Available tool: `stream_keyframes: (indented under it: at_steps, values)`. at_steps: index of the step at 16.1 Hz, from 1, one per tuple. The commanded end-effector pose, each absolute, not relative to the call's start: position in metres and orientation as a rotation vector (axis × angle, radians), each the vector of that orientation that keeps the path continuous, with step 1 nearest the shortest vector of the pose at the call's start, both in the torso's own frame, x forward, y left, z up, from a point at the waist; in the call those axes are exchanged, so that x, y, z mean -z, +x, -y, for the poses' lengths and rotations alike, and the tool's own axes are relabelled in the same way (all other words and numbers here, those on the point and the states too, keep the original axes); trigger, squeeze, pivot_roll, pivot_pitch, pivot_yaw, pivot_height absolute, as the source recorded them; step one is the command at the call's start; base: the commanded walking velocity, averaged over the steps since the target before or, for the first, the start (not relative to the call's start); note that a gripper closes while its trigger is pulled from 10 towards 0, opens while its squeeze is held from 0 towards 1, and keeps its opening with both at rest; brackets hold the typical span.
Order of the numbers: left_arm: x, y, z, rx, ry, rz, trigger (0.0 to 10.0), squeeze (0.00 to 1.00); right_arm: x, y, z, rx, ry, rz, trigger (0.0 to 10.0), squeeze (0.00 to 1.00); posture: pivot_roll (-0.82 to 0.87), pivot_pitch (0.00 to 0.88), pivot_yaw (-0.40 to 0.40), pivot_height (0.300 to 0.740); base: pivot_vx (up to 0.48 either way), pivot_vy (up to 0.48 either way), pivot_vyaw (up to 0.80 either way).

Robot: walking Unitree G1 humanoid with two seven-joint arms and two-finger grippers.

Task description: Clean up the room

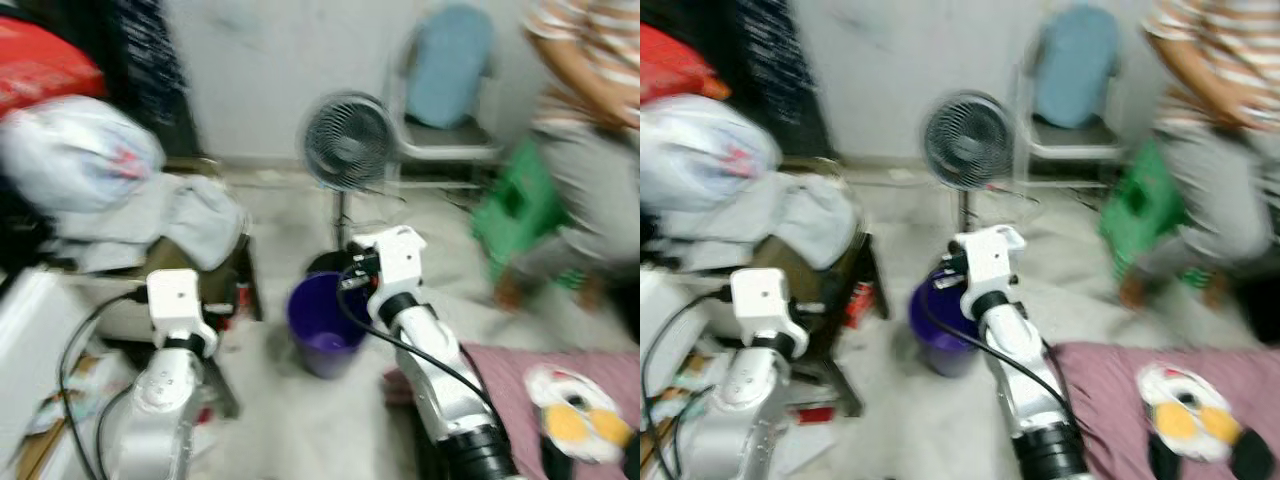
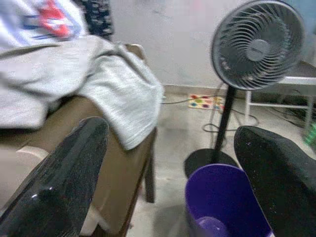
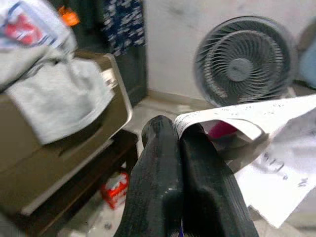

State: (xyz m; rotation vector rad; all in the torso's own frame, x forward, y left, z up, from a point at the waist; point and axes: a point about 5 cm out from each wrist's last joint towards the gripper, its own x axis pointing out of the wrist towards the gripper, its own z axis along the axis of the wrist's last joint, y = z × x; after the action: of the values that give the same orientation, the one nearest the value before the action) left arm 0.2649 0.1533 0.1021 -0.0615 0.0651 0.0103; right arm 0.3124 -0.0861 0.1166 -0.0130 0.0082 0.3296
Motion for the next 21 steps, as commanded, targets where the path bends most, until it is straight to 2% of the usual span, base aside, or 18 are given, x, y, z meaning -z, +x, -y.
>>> stream_keyframes:
  at_steps: [1, 8, 10, 12, 21]
  values:
    - [-0.103, 0.264, -0.151, 0.011, -0.05, -0.063, 10.0, 0.0, -0.116, 0.313, 0.086, -0.33, -0.014, -0.011, 10.0, 0.0, 0.03, 0.02, -0.015, 0.74, 0.0, 0.0, 0.8]
    - [-0.108, 0.264, -0.154, 0.039, -0.082, -0.032, 10.0, 0.0, -0.116, 0.315, 0.09, -0.291, 0.033, -0.02, 10.0, 0.0, 0.03, 0.031, -0.026, 0.74, 0.0, 0.0, 0.09]
    - [-0.108, 0.262, -0.147, 0.065, -0.108, -0.028, 10.0, 0.0, -0.116, 0.316, 0.091, -0.283, 0.037, -0.018, 10.0, 0.0, 0.03, 0.035, -0.026, 0.74, 0.0, 0.0, -0.71]
    - [-0.109, 0.262, -0.146, 0.081, -0.121, -0.017, 10.0, 0.0, -0.116, 0.316, 0.092, -0.284, 0.029, -0.015, 10.0, 0.0, 0.02, 0.036, -0.028, 0.74, 0.0, 0.0, 0.0]
    - [-0.112, 0.262, -0.145, 0.103, -0.127, -0.003, 10.0, 0.0, -0.117, 0.314, 0.085, -0.317, -0.005, 0.009, 10.0, 0.0, 0.02, 0.036, -0.02, 0.74, 0.295, 0.0, 0.0]
